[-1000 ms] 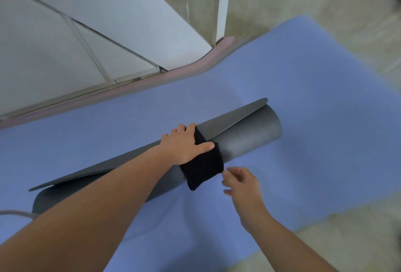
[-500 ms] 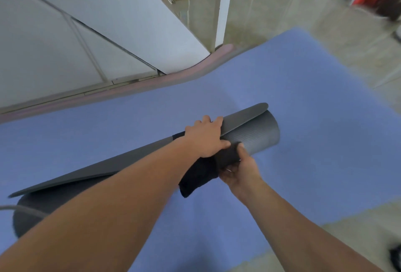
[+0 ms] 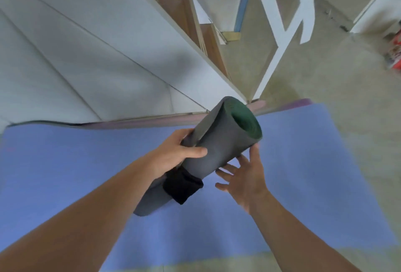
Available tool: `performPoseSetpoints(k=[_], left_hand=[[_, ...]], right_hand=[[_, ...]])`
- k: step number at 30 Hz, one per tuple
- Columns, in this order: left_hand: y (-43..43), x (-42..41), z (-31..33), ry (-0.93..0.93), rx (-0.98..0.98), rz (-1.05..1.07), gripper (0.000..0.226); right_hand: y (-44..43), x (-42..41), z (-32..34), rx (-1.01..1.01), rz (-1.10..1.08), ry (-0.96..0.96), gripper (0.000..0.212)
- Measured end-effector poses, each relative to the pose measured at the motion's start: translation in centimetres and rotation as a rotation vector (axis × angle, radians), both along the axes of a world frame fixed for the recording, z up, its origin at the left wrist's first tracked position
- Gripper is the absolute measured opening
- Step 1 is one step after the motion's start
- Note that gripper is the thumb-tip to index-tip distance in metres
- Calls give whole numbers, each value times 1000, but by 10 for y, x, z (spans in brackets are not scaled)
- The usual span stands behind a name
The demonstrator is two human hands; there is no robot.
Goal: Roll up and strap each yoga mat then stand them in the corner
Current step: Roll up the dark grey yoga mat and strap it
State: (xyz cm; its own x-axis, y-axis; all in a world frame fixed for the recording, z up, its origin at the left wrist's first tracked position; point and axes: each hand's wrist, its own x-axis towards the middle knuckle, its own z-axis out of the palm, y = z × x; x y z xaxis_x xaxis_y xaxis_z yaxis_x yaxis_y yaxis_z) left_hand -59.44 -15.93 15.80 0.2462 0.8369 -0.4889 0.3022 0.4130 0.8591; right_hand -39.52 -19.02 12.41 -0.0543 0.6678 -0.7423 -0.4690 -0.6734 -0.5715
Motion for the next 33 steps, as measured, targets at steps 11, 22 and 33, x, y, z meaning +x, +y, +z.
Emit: performPoseSetpoints(k=[11, 22, 33], left_hand=[[-48, -156, 138, 246, -308, 448, 70], [-79, -223, 110, 479, -158, 558, 69], [-92, -246, 93, 86, -247, 755, 85]], right_hand=[[-8, -162, 141, 160, 672, -552, 50], [-7, -287, 152, 304, 909, -1197, 68], [-4, -318, 146, 261, 1018, -1247, 59]])
